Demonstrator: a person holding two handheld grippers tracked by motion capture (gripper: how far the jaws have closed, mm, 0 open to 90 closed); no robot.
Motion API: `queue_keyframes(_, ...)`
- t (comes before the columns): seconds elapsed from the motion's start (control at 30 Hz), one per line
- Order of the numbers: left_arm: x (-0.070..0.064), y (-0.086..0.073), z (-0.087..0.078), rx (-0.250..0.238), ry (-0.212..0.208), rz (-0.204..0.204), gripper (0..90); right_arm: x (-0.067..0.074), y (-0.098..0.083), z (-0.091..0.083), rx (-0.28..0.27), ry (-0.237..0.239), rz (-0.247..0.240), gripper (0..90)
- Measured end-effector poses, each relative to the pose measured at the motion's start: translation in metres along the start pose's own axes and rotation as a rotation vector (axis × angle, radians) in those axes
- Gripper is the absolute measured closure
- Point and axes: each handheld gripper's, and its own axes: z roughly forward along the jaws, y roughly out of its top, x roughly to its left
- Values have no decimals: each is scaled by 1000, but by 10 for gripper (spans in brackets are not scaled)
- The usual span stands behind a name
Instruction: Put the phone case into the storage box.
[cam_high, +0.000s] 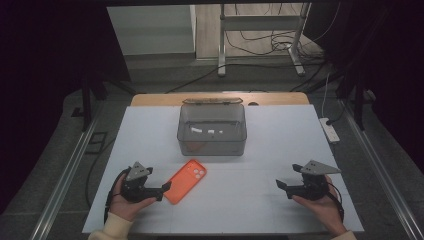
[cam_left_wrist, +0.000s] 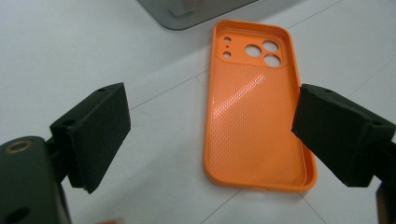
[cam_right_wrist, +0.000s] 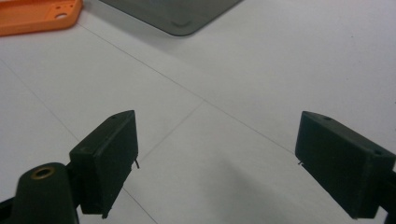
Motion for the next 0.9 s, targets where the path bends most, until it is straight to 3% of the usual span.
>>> queue_keyframes(0.63,-5,4,2,17,-7,4,123,-4,0,1,-14,17,7,155)
queue_keyframes(0.9,-6,0,-4,13,-5,-5,130,0,5,5,-16,25,7,158)
